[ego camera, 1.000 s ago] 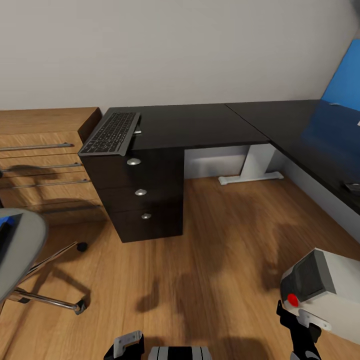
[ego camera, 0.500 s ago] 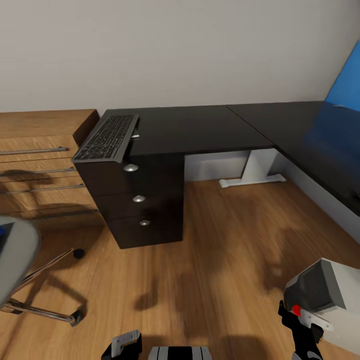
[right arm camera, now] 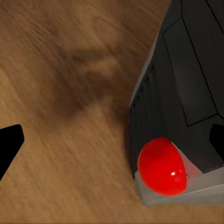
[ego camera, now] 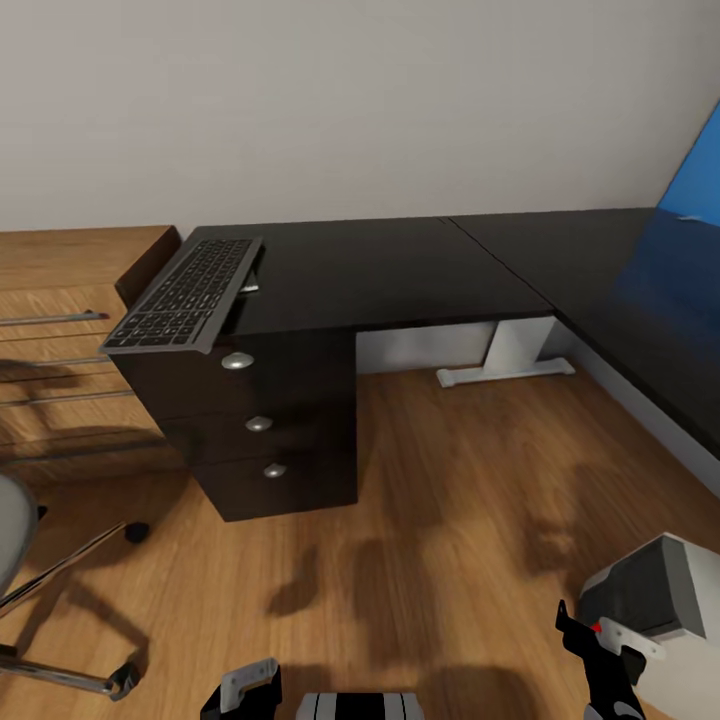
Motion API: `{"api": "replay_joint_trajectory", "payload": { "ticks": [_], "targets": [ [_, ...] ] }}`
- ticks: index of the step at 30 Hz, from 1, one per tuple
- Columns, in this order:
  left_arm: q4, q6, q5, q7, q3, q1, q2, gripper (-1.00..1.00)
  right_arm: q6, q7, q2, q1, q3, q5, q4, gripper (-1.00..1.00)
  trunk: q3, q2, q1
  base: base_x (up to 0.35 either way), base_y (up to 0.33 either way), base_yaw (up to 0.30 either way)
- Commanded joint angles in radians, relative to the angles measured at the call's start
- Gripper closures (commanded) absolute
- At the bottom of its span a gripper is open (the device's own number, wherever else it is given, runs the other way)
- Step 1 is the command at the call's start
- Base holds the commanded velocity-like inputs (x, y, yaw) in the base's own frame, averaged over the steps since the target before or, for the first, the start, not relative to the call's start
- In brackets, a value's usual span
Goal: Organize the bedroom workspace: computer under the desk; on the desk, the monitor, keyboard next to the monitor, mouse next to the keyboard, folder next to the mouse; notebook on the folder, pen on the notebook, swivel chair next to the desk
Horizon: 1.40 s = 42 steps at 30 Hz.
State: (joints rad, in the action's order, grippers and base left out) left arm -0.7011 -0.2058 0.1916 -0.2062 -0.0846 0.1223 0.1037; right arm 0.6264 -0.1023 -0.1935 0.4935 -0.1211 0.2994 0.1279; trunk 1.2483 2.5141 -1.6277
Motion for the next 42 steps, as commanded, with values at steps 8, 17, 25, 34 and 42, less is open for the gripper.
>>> {"api": "replay_joint_trajectory", "payload": {
  "ticks": [8,17,25,34,42],
  "targets": [
    [0.000,-0.004,0.009,-0.007,-0.006,0.000,-0.001,-1.00,0.002,-0.002,-0.001,0.000,-0.010,-0.002,-0.001,-1.00,0.001,0.000,0.000,0.018,-0.010,0.000],
    [0.000,-0.004,0.009,-0.007,-0.006,0.000,-0.001,-1.00,0.002,-0.002,-0.001,0.000,-0.009,-0.002,0.000,-1.00,0.001,0.000,0.000,0.001,-0.001,0.000],
    [0.000,-0.004,0.009,-0.007,-0.005,0.000,-0.001,-1.00,0.002,-0.002,0.000,0.000,-0.009,-0.002,-0.001,-1.00,0.001,0.000,0.000,-0.138,-0.049,0.000],
    [0.000,-0.004,0.009,-0.007,-0.006,0.000,-0.001,-1.00,0.003,-0.002,0.000,0.000,-0.009,-0.002,-0.001,-1.00,0.001,0.000,0.000,-0.267,-0.083,0.000],
    [0.000,-0.004,0.009,-0.007,-0.006,0.000,-0.001,-1.00,0.003,-0.002,0.000,0.000,-0.009,-0.002,-0.001,-1.00,0.001,0.000,0.000,-0.169,-0.024,0.000]
  ]
}}
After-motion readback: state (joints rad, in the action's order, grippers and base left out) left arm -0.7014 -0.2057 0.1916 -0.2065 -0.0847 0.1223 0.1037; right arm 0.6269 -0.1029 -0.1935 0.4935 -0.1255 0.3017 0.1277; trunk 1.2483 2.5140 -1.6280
